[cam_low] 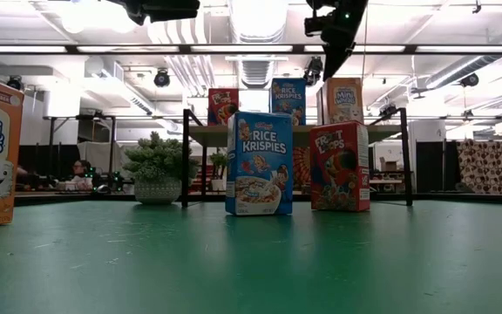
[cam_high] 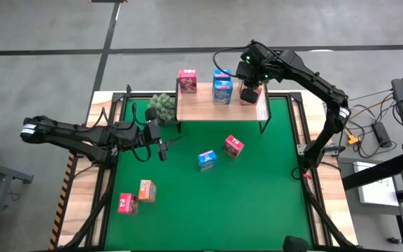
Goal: Stack cereal on shelf
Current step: Put the top orange cereal box on the shelf aligned with the other orange cereal box, then put the blue cereal box on the shelf aligned with the other blue cereal box
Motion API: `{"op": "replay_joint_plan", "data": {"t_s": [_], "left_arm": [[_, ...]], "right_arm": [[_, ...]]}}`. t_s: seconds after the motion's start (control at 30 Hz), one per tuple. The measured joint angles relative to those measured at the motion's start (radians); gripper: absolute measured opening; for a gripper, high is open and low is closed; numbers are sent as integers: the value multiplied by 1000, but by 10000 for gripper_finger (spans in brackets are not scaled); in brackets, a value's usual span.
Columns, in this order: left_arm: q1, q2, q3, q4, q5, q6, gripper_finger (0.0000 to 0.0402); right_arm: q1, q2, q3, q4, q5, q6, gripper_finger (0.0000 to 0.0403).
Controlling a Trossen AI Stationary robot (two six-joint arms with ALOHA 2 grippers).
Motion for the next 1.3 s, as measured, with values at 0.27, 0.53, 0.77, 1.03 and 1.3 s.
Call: {"op": "replay_joint_plan", "data": {"t_s": [0.27, 0.53, 0.77, 1.03, 1.3], "left_arm": [[0, 0, 0, 1, 0, 0, 221], [-1, 1, 0, 1, 3, -87, 221], [-36, 58, 0, -1, 12, -208, 221], [-70, 158, 87, -77, 86, -351, 221], [-86, 333, 265, -327, 127, -397, 221]], "right_arm": [[9, -34, 0, 17, -2, 1, 8], [79, -143, -4, 29, -150, 73, 9], [237, -292, -157, 149, -197, 101, 9], [397, -501, -539, 498, -194, 116, 9], [486, -637, -874, 830, -186, 90, 9]]}}
